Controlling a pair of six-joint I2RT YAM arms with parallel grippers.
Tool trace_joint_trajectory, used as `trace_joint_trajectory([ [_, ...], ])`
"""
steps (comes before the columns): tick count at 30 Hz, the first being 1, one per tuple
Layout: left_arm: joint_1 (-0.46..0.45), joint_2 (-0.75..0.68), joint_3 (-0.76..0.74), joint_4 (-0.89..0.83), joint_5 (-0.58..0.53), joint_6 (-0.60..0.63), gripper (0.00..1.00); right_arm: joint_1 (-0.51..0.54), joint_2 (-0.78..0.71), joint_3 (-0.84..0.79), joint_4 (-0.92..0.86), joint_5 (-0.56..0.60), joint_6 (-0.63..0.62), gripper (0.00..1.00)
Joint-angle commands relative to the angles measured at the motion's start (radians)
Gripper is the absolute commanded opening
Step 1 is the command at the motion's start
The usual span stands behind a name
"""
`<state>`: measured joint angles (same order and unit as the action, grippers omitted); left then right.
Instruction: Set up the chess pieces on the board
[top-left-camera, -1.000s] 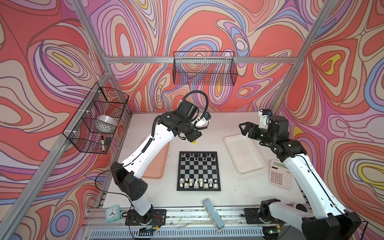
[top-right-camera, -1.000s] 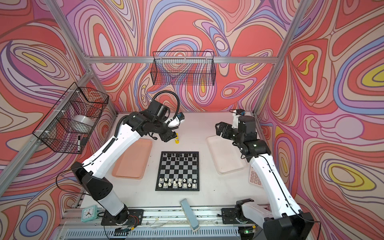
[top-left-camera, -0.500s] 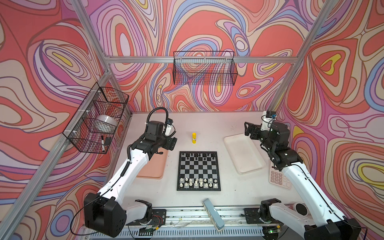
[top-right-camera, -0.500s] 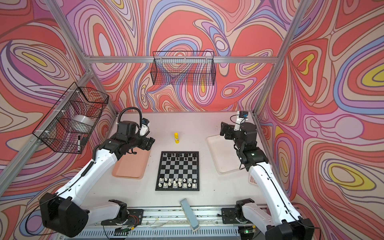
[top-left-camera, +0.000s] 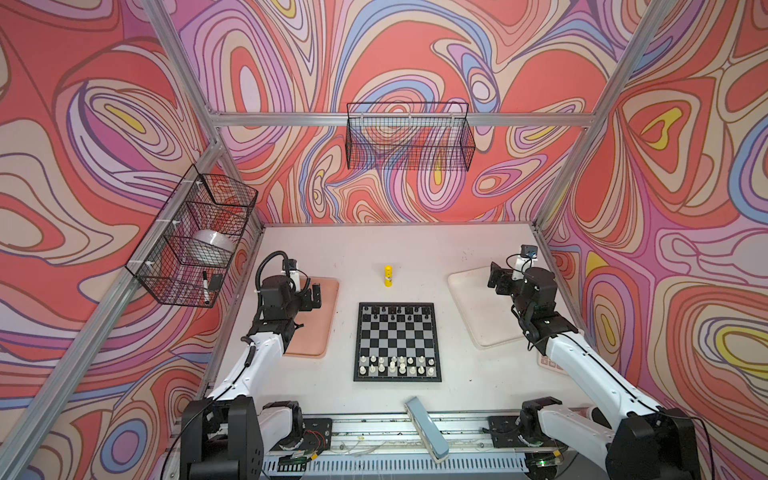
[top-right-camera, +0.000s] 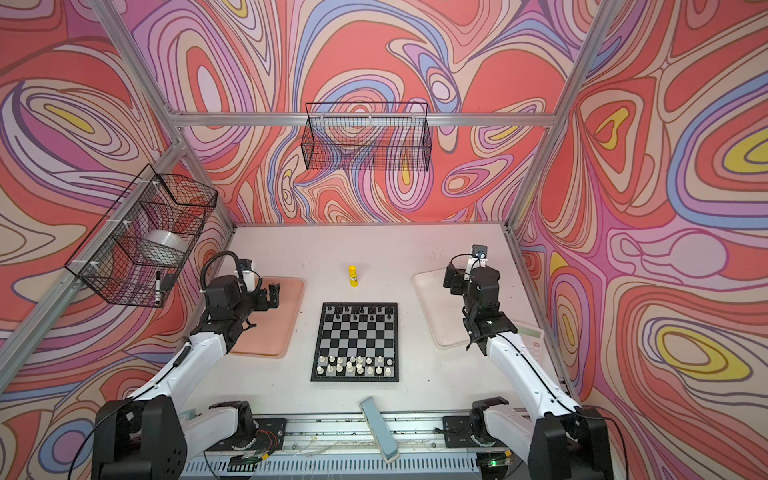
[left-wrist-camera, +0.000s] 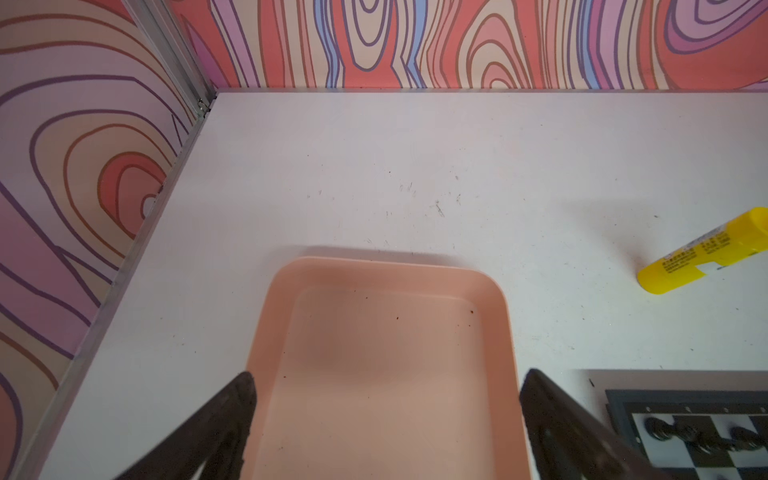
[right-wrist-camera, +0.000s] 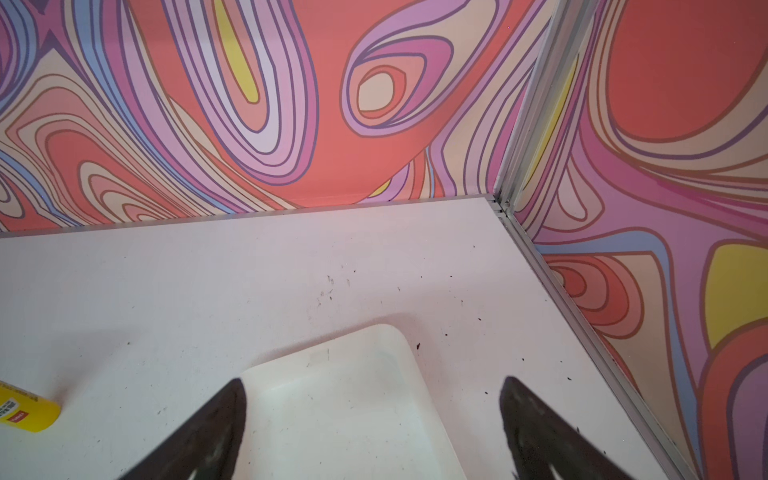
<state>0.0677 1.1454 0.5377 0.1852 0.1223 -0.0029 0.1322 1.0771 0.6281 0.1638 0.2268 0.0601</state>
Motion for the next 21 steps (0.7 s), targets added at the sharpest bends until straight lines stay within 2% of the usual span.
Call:
trace_joint_trajectory([
  [1,0.006,-0.005,-0.116,0.26,0.085,-0.011,1.0,-0.006,0.011,-0.054,0.15,0.043,-0.009,0.98],
  [4,0.006,0.027,-0.208,0.445,0.123,-0.008,1.0,-0.009,0.021,-0.099,0.217,0.049,-0.016,0.98],
  [11,0.014,0.178,-0.273,0.73,0.162,-0.012,1.0,-0.017,0.037,-0.176,0.309,0.078,-0.034,0.98],
  [21,0.021,0.327,-0.345,0.994,0.178,-0.013,1.0,-0.033,0.04,-0.279,0.436,0.019,-0.061,0.98],
])
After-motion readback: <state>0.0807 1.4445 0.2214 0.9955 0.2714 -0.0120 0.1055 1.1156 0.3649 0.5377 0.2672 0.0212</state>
